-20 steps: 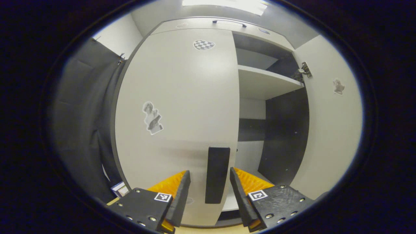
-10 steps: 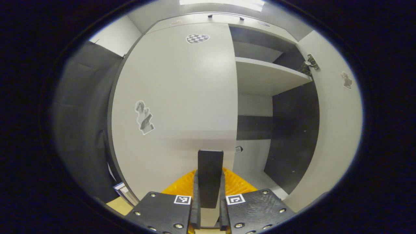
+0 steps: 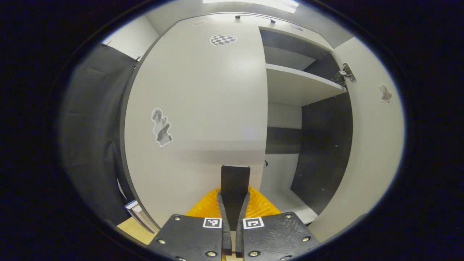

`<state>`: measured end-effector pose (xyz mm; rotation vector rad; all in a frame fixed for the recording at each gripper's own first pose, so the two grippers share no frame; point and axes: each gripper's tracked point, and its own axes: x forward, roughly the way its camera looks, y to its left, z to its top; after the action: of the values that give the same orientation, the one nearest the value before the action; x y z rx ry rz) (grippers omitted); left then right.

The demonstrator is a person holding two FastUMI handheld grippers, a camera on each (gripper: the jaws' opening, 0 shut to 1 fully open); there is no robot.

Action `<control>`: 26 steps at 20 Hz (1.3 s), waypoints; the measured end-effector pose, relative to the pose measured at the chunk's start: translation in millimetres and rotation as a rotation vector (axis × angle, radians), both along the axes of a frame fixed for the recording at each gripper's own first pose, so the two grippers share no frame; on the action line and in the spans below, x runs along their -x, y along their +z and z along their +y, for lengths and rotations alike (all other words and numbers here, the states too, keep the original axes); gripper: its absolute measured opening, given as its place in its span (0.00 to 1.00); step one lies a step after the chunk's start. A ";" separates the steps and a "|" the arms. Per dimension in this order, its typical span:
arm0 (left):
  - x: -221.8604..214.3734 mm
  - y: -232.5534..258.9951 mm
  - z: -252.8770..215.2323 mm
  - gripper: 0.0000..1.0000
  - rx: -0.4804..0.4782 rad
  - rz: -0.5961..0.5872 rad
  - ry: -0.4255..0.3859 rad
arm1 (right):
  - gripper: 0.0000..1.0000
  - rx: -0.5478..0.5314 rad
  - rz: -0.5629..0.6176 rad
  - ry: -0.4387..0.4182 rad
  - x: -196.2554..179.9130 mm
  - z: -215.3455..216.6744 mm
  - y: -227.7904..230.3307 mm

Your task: Open the right door of the double-door shoe cabinet with the right hand, and open the left door with the left hand.

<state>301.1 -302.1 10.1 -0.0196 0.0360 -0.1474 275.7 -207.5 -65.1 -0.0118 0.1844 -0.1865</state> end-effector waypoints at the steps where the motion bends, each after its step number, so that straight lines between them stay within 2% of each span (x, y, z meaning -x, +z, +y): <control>1: 2.7 -0.6 1.3 0.07 0.004 0.001 -0.009 | 0.92 -0.011 0.001 -0.008 4.1 0.3 0.5; 3: 8.2 1.2 3.0 0.06 0.010 0.002 -0.035 | 0.92 -0.033 -0.004 -0.025 20.0 1.2 3.6; 4: 11.7 2.0 4.3 0.06 0.016 0.005 -0.050 | 0.98 -0.038 -0.011 -0.040 37.6 1.3 4.1; 12: 49.0 8.5 20.4 0.06 0.032 0.013 -0.146 | 0.98 -0.047 -0.049 -0.120 113.9 29.0 17.0; 13: 53.0 8.5 24.9 0.06 0.036 0.012 -0.157 | 0.93 -0.054 -0.053 -0.126 123.6 34.2 18.2; 14: 56.3 9.2 26.8 0.07 0.038 0.012 -0.165 | 0.98 -0.056 -0.053 -0.130 132.3 39.0 18.0; 18: 64.5 6.0 37.7 0.07 0.045 0.012 -0.186 | 0.98 -0.026 -0.048 -0.147 165.7 53.8 18.0; 21: 72.6 3.3 46.7 0.07 0.045 0.008 -0.191 | 0.95 -0.022 -0.052 -0.157 184.4 64.1 20.1; 22: 74.3 3.1 50.8 0.06 0.049 0.006 -0.192 | 0.98 -0.027 -0.056 -0.157 187.9 68.4 21.7; 26: 80.1 2.7 62.6 0.06 0.049 -0.003 -0.194 | 0.98 -0.027 -0.066 -0.151 197.5 83.1 24.3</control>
<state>220.9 -239.5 12.8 -0.0651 0.0311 -0.3418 78.2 -124.4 -40.8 0.0353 0.1218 -0.3345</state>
